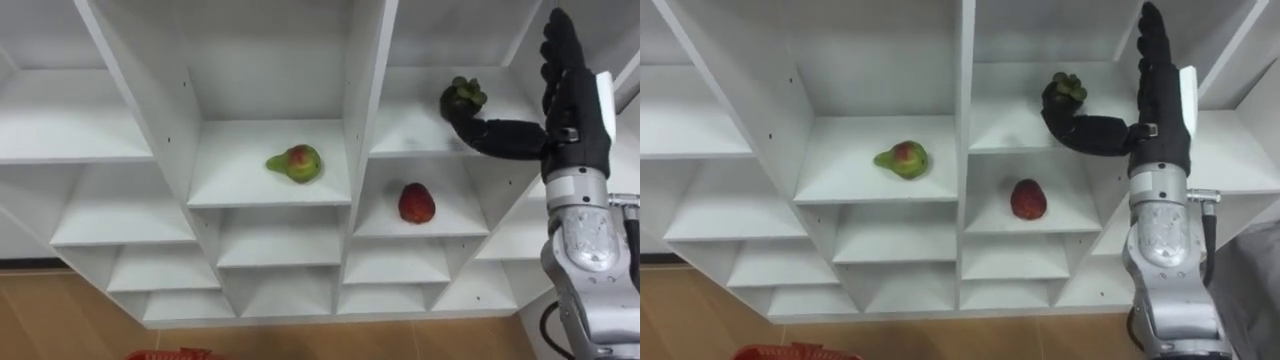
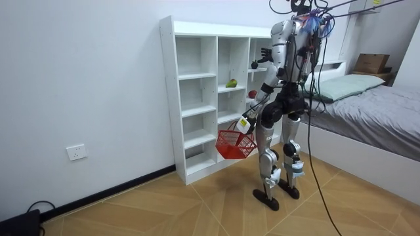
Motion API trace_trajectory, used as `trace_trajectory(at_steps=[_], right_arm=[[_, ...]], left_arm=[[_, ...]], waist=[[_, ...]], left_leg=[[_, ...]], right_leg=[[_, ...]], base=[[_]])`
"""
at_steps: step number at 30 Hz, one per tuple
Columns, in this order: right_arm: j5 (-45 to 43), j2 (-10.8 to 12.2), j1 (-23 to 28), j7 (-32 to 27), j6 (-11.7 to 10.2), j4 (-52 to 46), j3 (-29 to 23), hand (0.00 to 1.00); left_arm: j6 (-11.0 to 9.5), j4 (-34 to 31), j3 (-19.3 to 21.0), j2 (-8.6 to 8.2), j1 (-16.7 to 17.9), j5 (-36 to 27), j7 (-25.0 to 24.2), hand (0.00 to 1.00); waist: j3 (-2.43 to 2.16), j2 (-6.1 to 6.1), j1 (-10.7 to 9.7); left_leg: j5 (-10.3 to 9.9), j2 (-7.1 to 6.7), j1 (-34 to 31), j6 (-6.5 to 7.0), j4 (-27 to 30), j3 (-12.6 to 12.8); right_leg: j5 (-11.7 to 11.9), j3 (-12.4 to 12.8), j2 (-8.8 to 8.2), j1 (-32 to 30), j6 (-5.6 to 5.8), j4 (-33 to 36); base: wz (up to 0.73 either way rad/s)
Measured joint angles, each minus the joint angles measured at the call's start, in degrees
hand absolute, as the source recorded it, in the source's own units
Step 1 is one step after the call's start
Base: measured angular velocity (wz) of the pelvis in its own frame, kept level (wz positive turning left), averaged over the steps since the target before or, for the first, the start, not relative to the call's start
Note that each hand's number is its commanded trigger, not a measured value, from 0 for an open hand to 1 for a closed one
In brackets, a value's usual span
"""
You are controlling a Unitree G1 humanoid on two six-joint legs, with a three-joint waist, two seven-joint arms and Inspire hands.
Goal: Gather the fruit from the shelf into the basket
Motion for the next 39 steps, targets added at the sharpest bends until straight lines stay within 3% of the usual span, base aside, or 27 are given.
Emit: trace_trajectory(at_steps=[8, 26, 39], right_arm=[[0.06, 0.00, -0.01, 1.41, 0.38, 0.24, -0.73, 0.00], [-0.02, -0.02, -5.12, 4.38, 3.80, 3.89, -0.85, 0.00], [-0.24, -0.44, -7.57, 4.33, 5.07, 9.67, -0.90, 0.00]], left_arm=[[0.15, 0.02, 1.40, -0.02, 0.03, 0.03, -1.09, 1.00], [1.26, -0.03, 2.58, 0.05, -0.14, 0.51, -1.53, 1.00], [2.75, -1.12, 2.62, 0.66, -0.59, 2.87, -1.26, 1.00]], waist=[[-0.32, -0.59, 0.26], [-0.21, -0.88, 0.76], [-0.22, -1.49, 0.51]], left_leg=[[0.00, -0.06, -0.16, 0.00, -0.02, -0.80], [0.01, -0.12, -0.64, -0.02, 0.59, -1.46], [0.50, -0.93, -1.94, 0.14, 1.18, -5.64]], right_leg=[[0.00, -1.22, -0.07, 0.12, 0.00, -0.01], [0.00, -2.01, -0.13, 0.23, 0.00, 0.01], [-0.01, -6.76, -0.76, 0.88, 0.02, -0.06]], base=[[0.05], [0.02], [0.17]])
